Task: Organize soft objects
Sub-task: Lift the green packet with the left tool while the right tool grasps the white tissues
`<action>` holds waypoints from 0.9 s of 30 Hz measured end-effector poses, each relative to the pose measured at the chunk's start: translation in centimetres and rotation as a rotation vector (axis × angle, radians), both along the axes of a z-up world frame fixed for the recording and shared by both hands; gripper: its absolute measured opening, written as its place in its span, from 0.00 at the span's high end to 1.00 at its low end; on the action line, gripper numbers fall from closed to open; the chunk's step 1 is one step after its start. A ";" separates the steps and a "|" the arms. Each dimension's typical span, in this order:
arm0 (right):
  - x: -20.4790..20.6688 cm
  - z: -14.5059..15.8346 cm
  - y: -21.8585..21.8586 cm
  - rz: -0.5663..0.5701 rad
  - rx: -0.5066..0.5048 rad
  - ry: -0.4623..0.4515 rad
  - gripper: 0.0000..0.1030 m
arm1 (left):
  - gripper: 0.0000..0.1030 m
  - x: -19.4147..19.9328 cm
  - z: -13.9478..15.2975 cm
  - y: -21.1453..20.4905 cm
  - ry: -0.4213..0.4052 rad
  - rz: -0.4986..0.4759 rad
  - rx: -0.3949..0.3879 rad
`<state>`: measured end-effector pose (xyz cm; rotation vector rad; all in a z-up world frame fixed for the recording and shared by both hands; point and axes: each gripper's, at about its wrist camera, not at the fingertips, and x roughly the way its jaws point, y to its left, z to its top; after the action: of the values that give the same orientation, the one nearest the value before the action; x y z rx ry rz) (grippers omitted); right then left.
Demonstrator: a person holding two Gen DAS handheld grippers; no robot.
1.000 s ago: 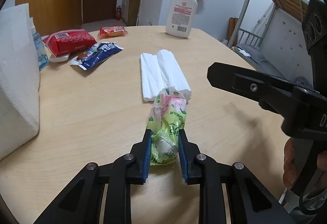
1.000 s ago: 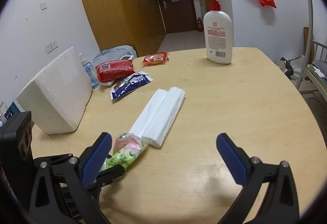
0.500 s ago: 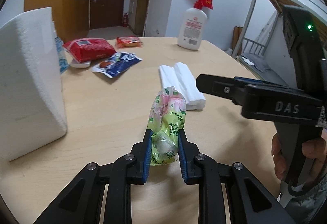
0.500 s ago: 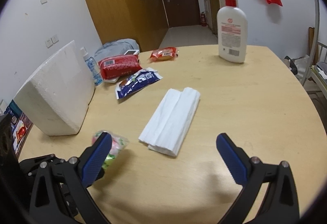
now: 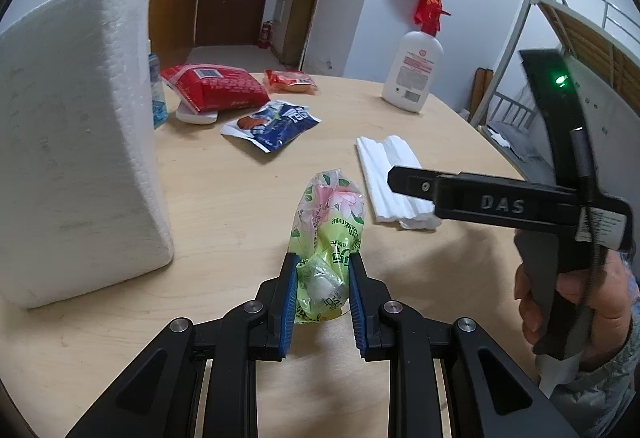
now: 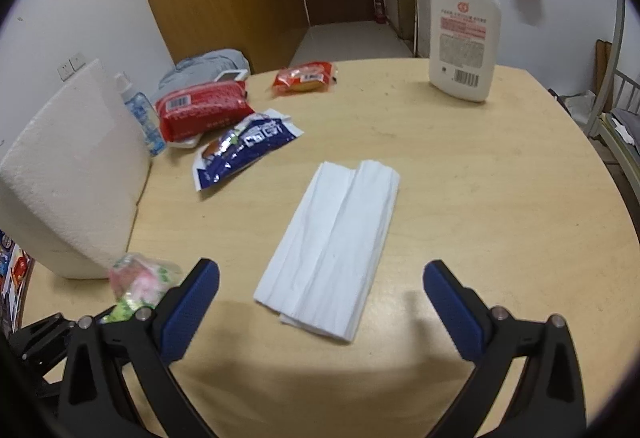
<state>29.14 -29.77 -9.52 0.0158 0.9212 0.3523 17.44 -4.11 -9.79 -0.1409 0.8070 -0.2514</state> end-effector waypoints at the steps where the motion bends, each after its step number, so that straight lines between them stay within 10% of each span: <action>1: 0.2 -0.2 0.2 0.000 -0.006 0.010 0.00 | 0.76 0.0 0.0 0.1 -0.001 0.000 -0.005; 11: 1.1 -1.0 1.0 -0.019 -0.081 0.029 0.03 | 0.76 -0.4 0.0 0.3 -0.010 -0.028 -0.034; 27: 1.2 -1.5 1.6 -0.010 -0.141 0.039 0.70 | 0.76 -1.4 0.7 1.2 -0.051 -0.015 -0.047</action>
<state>30.36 -28.15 -11.01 -0.1022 0.9822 0.2782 16.04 -2.91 -9.08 -0.1723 0.7519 -0.2868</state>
